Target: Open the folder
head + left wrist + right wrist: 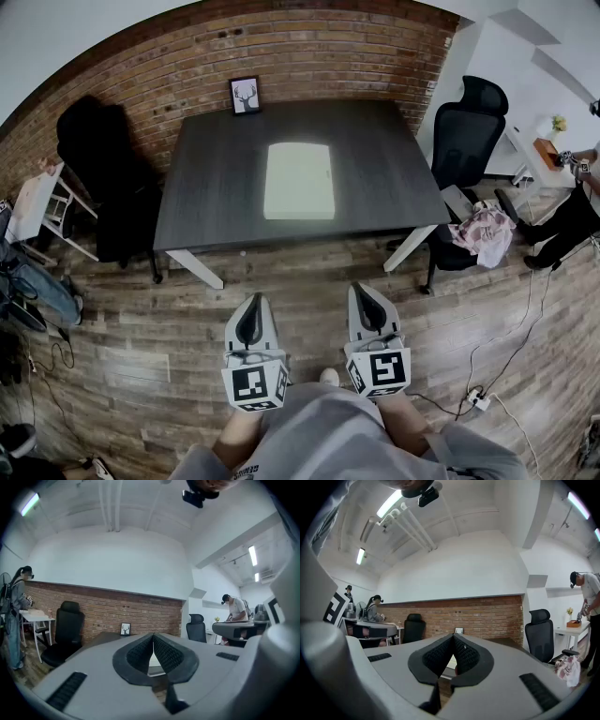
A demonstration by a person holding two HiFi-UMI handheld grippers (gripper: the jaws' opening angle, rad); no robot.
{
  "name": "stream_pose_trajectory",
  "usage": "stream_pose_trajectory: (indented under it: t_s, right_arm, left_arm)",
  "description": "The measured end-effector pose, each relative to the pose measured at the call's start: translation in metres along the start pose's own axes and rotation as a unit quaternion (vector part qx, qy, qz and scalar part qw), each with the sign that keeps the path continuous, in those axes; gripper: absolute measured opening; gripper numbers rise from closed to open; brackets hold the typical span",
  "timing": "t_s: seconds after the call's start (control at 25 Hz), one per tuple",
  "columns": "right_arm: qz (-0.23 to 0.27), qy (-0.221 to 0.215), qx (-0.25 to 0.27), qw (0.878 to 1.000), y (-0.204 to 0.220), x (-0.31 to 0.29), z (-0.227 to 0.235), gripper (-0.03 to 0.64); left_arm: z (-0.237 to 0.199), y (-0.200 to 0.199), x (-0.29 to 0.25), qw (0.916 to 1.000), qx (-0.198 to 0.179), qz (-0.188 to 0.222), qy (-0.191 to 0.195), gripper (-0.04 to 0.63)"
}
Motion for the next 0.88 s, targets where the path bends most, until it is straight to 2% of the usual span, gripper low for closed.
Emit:
stream_pose_trajectory:
  t_s: [0.64, 0.88]
  right_arm:
    - [-0.003, -0.006, 0.007, 1.000, 0.003, 0.009, 0.004, -0.002]
    - [0.007, 0.014, 0.005, 1.000, -0.002, 0.019, 0.022, -0.002]
  left_arm:
    - [0.011, 0.002, 0.002, 1.0000, -0.002, -0.005, 0.001, 0.005]
    - [0.026, 0.005, 0.005, 1.0000, -0.006, -0.004, -0.004, 0.005]
Point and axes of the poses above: the fingertips, and each gripper's own axes: x backward along the fingers, z to its right, y out of its underside, the point moved 3 cm from there along x, backward along the fingers, and after that the axes turned 14 degrees about z, right-handed, at the moved point
